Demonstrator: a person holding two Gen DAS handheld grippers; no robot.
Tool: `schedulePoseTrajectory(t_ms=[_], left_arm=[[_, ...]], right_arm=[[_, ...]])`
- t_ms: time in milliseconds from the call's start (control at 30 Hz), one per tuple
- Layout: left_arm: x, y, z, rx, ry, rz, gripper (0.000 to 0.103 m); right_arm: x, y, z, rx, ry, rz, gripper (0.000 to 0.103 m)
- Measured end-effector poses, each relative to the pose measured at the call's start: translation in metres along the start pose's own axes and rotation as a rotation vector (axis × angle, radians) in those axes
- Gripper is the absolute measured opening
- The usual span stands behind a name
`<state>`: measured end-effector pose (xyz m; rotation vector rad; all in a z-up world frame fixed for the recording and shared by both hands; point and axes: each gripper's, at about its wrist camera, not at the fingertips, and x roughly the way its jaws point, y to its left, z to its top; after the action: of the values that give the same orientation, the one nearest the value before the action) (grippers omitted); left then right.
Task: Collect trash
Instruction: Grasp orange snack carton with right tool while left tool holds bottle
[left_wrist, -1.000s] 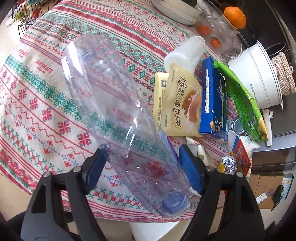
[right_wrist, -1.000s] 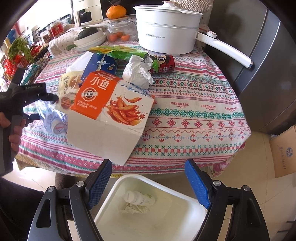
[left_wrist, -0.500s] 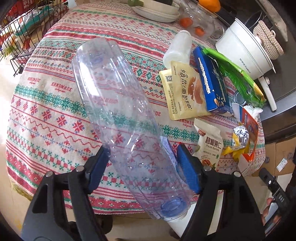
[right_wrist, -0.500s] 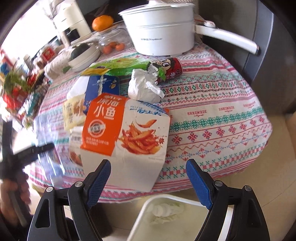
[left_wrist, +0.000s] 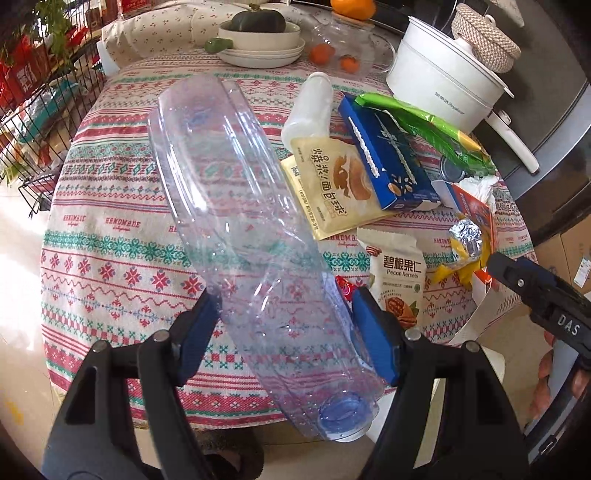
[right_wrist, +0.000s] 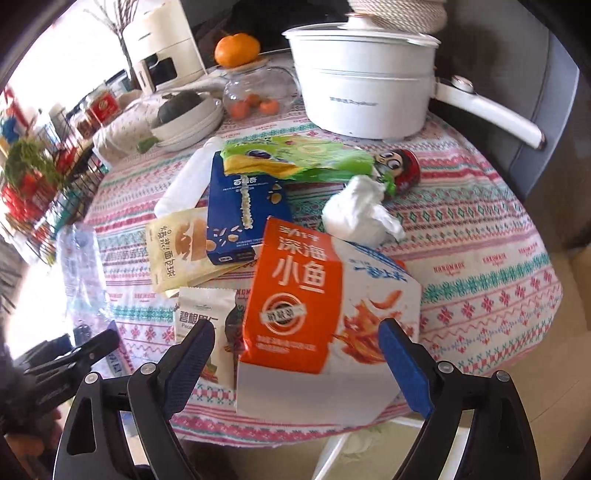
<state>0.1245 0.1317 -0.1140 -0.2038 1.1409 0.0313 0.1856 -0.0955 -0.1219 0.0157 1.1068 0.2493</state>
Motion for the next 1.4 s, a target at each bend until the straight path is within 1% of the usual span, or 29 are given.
schedulePoseTrajectory(t_ms=[100, 200, 467, 567, 633, 667, 733, 800, 833, 867, 933, 1033, 1100, 1133, 1167, 1233, 1300, 1400], left_arm=[[0.002, -0.003, 0.001, 0.013, 0.005, 0.002, 0.073], [0.002, -0.005, 0.002, 0.022, 0.003, 0.005, 0.073], [-0.001, -0.011, 0.003, 0.026, -0.007, -0.006, 0.073], [-0.002, -0.015, 0.001, 0.033, -0.009, -0.009, 0.073], [-0.003, -0.018, 0.0, 0.043, -0.01, -0.009, 0.073], [-0.003, -0.019, -0.001, 0.048, -0.011, -0.008, 0.073], [-0.003, -0.022, -0.002, 0.056, -0.012, -0.005, 0.072], [-0.003, -0.024, -0.002, 0.061, -0.012, -0.004, 0.072], [-0.003, -0.025, -0.002, 0.061, -0.011, -0.004, 0.072], [-0.003, -0.026, -0.002, 0.061, -0.01, -0.005, 0.072], [-0.003, -0.028, -0.003, 0.061, -0.01, -0.007, 0.072], [-0.005, -0.029, -0.004, 0.068, -0.013, -0.01, 0.072], [-0.005, -0.031, -0.004, 0.074, -0.015, -0.008, 0.072], [-0.005, -0.031, -0.004, 0.076, -0.016, -0.008, 0.072], [-0.005, -0.032, -0.004, 0.078, -0.016, -0.009, 0.072], [-0.006, -0.033, -0.004, 0.08, -0.018, -0.011, 0.072], [-0.008, -0.034, -0.005, 0.086, -0.023, -0.015, 0.072], [-0.014, -0.037, -0.005, 0.101, -0.037, -0.024, 0.071]], right_arm=[[0.008, 0.003, 0.002, -0.02, -0.008, -0.055, 0.091], [0.006, -0.004, 0.003, -0.021, -0.02, -0.106, 0.091], [-0.02, -0.037, -0.005, -0.019, -0.039, -0.138, 0.091], [-0.03, -0.048, -0.01, -0.015, -0.042, -0.158, 0.088], [-0.036, -0.057, -0.013, -0.015, -0.04, -0.167, 0.081], [-0.04, -0.062, -0.015, -0.011, -0.039, -0.168, 0.079], [-0.043, -0.071, -0.017, -0.002, -0.033, -0.175, 0.07], [-0.041, -0.083, -0.019, 0.017, -0.015, -0.175, 0.063], [-0.039, -0.088, -0.02, 0.029, -0.001, -0.165, 0.058], [-0.035, -0.094, -0.021, 0.049, 0.02, -0.141, 0.054], [-0.028, -0.104, -0.024, 0.082, 0.053, -0.098, 0.04], [-0.02, -0.117, -0.026, 0.12, 0.083, -0.045, 0.029], [-0.014, -0.126, -0.028, 0.149, 0.107, -0.019, 0.027], [-0.01, -0.129, -0.03, 0.163, 0.115, -0.002, 0.023], [-0.007, -0.134, -0.031, 0.18, 0.122, 0.017, 0.022], [-0.008, -0.143, -0.032, 0.214, 0.113, 0.046, 0.018], [-0.011, -0.149, -0.031, 0.241, 0.099, 0.075, 0.016], [-0.02, -0.153, -0.031, 0.238, 0.071, 0.08, 0.014]])
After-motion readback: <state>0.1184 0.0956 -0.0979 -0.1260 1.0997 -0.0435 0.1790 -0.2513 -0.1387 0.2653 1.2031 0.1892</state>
